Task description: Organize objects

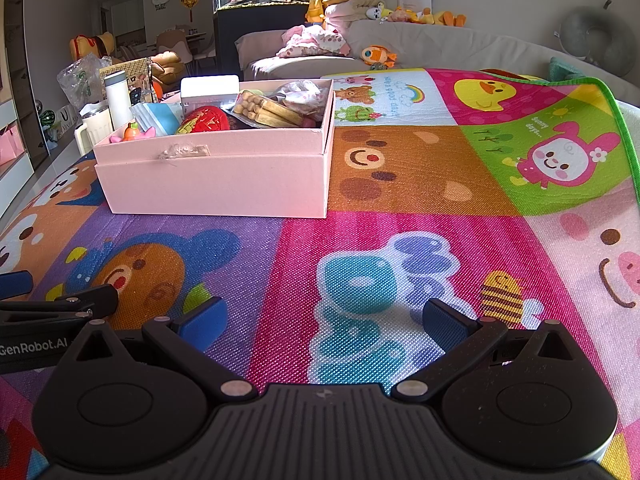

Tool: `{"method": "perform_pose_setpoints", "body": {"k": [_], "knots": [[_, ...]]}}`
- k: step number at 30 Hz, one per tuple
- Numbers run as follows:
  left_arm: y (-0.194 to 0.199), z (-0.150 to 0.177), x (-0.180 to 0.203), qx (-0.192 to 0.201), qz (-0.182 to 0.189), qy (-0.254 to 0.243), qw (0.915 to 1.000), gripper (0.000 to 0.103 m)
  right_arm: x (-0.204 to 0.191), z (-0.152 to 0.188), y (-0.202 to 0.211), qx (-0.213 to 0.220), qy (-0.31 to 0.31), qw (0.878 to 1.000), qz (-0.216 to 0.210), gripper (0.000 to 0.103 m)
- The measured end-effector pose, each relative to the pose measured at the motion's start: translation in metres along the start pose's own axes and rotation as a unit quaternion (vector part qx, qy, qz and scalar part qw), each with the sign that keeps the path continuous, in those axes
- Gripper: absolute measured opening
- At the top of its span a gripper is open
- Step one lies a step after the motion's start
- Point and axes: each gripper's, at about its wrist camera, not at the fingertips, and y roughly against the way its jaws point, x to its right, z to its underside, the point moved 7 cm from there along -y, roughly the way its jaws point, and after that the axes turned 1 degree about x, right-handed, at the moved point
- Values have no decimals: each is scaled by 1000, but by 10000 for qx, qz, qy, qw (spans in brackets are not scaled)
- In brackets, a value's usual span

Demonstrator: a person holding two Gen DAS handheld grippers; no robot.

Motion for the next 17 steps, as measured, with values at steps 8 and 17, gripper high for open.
{"method": "perform_pose_setpoints", "body": {"k": [8,17], "knots": [[0,0,-1,-37,5,23,10000,103,0,0,0,0,-1,10000,0,103],[1,1,1,-14,52,42,10000,103,0,0,-1,1,0,10000,1,103]]}}
